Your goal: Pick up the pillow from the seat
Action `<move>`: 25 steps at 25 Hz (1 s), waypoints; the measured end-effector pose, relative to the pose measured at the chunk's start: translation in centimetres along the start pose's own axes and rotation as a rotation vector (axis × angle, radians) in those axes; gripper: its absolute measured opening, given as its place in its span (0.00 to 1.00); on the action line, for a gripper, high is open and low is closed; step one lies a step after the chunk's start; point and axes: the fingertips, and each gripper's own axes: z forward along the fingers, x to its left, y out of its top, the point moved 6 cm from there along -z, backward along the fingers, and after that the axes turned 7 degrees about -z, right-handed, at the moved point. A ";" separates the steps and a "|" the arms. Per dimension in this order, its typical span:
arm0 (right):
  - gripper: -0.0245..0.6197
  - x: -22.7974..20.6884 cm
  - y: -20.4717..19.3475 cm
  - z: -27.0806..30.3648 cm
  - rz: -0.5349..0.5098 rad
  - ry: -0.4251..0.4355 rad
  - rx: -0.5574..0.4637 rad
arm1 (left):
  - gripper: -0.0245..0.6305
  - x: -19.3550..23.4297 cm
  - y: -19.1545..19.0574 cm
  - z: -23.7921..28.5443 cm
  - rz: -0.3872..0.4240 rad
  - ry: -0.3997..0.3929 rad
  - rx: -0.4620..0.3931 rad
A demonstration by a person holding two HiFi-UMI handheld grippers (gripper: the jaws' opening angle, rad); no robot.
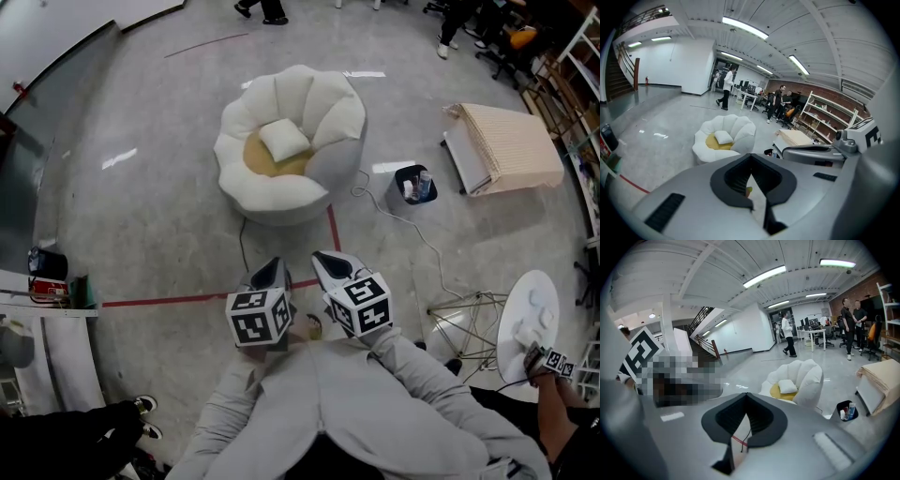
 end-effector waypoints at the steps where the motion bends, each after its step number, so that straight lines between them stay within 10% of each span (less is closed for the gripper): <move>1: 0.04 -0.4 0.1 0.2 0.002 -0.003 0.002 | 0.05 0.0 0.3 0.3 0.000 0.001 0.001; 25: 0.04 -8.2 8.0 12.8 0.028 -0.073 0.035 | 0.05 6.8 12.8 11.9 0.014 -0.030 0.070</move>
